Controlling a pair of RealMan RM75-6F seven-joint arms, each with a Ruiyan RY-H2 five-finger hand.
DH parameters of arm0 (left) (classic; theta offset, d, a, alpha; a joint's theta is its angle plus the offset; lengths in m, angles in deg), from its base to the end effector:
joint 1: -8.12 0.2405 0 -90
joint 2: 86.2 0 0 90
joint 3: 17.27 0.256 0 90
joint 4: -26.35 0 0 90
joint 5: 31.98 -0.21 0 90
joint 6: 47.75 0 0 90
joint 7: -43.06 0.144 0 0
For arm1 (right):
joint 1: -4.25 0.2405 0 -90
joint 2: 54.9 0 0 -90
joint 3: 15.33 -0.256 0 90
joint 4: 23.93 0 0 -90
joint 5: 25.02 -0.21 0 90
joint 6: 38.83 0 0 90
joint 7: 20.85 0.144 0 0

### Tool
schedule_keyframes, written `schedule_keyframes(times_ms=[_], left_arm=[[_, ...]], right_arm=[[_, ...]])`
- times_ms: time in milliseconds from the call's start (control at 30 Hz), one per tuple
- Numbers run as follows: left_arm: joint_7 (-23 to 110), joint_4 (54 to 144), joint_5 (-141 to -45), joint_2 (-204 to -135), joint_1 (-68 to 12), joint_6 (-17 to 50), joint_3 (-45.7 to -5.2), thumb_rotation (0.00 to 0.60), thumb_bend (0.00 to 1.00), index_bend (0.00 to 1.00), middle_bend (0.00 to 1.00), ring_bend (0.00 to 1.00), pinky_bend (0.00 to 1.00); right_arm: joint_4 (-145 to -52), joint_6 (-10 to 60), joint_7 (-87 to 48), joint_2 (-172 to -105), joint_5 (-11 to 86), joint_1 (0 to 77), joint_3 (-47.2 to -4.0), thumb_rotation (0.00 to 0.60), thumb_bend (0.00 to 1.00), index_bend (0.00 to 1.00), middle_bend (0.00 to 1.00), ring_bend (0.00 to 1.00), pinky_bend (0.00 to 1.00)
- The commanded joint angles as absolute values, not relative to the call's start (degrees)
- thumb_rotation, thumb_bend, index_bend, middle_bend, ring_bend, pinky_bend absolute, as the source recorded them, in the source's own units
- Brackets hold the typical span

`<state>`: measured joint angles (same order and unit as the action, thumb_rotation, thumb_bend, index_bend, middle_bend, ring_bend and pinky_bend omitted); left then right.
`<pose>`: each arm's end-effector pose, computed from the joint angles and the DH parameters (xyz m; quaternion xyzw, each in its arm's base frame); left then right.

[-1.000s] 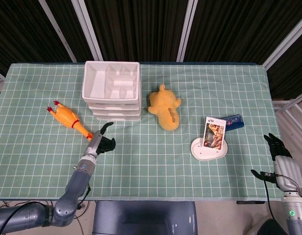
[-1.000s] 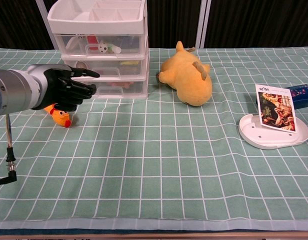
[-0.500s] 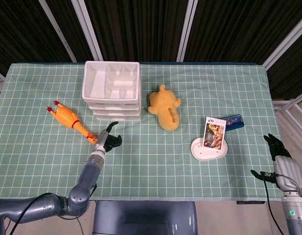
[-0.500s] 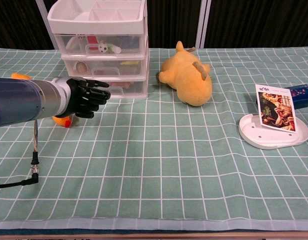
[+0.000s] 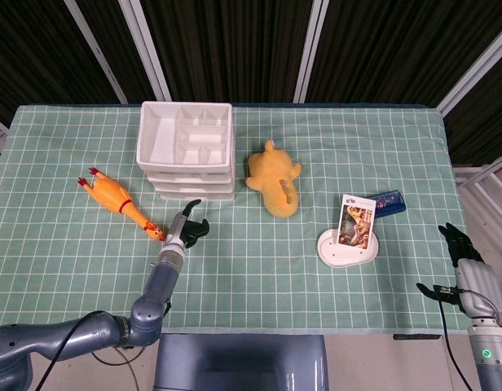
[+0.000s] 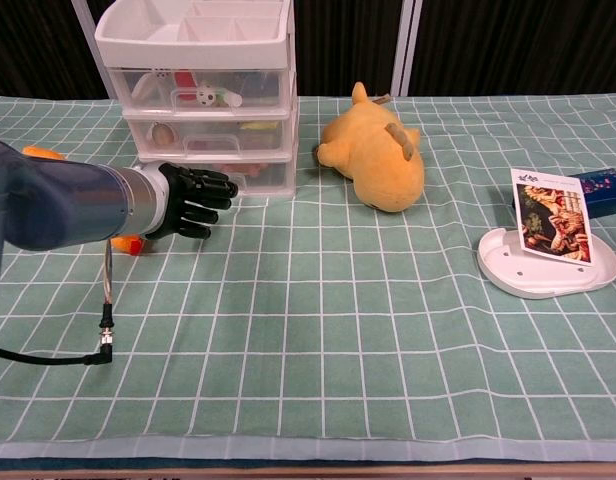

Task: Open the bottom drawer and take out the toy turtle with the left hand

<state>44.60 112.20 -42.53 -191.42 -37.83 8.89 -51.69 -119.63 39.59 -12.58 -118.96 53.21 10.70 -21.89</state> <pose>-0.0983 0.3553 -0.0739 -0.2503 -0.8384 -0.4092 0.2587 -0.3117 -0.2010 0.1539 0.5252 -0.4836 0.4220 0.5588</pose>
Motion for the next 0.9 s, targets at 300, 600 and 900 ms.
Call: schedule_keyframes(times_ms=[300,600,900], left_arm=[[43.2,107.3,-39.9,-193.8,-39.4,8.6,-54.5,0.6,0.62,0.09,0.97,0.99,1.0],[43.9,104.4,-36.9,-194.7,-40.5,6.6,-55.4,0.6,0.62,0.09,0.97,0.99,1.0],[44.0,101.2,-35.4,-195.5,-41.9,4.5,-56.9,0.6,0.62,0.09,0.97,0.99,1.0]], right_arm=[[-119.8,39.3,-11.7,-118.7,53.0,10.7,-21.9,0.6,0.07,0.0,0.0,0.0,0.18],[-119.9,39.2,-11.4,-118.6,53.0,10.7,-22.0,0.6,0.07,0.0,0.0,0.0,0.18],[-119.9,39.1,-11.2,-118.5,53.0,10.7,-21.9,0.6,0.07,0.0,0.0,0.0,0.18]])
